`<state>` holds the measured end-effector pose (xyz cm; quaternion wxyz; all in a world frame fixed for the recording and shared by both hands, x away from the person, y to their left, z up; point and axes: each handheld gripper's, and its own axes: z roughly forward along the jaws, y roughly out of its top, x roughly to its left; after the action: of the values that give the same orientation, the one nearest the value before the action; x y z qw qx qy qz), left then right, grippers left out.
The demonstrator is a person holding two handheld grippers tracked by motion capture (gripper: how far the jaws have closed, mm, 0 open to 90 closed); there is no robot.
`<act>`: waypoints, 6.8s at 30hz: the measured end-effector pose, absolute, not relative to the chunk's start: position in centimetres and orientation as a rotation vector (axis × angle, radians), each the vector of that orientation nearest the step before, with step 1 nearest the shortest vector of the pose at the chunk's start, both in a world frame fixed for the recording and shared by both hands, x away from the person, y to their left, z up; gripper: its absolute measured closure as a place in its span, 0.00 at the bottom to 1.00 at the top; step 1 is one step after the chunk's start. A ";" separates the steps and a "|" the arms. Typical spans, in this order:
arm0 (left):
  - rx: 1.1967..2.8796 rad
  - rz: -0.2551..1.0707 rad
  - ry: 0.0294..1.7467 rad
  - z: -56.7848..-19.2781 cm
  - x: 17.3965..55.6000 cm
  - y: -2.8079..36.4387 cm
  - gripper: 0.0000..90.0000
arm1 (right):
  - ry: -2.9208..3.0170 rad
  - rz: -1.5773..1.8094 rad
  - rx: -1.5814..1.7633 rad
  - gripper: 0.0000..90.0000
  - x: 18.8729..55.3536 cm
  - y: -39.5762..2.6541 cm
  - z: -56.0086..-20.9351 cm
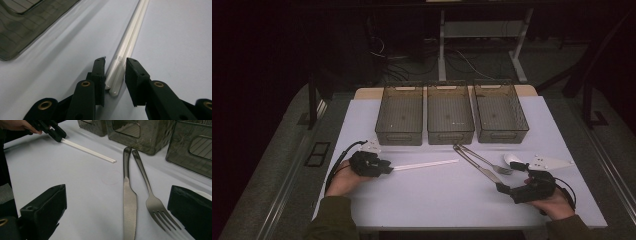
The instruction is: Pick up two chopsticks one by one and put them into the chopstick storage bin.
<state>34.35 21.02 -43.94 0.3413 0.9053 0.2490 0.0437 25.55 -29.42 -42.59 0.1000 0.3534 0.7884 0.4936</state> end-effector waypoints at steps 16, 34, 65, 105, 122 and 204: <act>2.422 0.136 0.625 -43.5 31.5 19.7 0.79 | 2.332 1.460 1.043 0.03 25.5 -29.4 -42.6; 2.443 0.127 0.600 -43.3 28.2 18.8 0.81 | 2.332 1.459 1.039 0.03 25.5 -29.4 -42.6; 2.335 0.138 0.620 -42.2 27.7 18.4 0.56 | 2.363 1.423 1.020 0.03 26.2 -29.2 -43.1; 2.189 0.135 0.629 -41.1 33.5 11.0 0.40 | 2.347 1.434 1.045 0.03 26.3 -29.4 -43.1; 2.234 0.139 0.624 -42.2 33.6 9.4 0.68 | 2.357 1.428 1.033 0.03 26.4 -29.2 -43.1; 2.281 0.194 0.593 -42.1 32.6 10.6 0.94 | 2.378 1.401 0.999 0.03 26.1 -28.5 -43.3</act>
<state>32.61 10.55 -42.06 0.3787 0.8927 0.2322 0.0759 26.08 -28.51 -43.28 0.1030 0.3386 0.8058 0.4747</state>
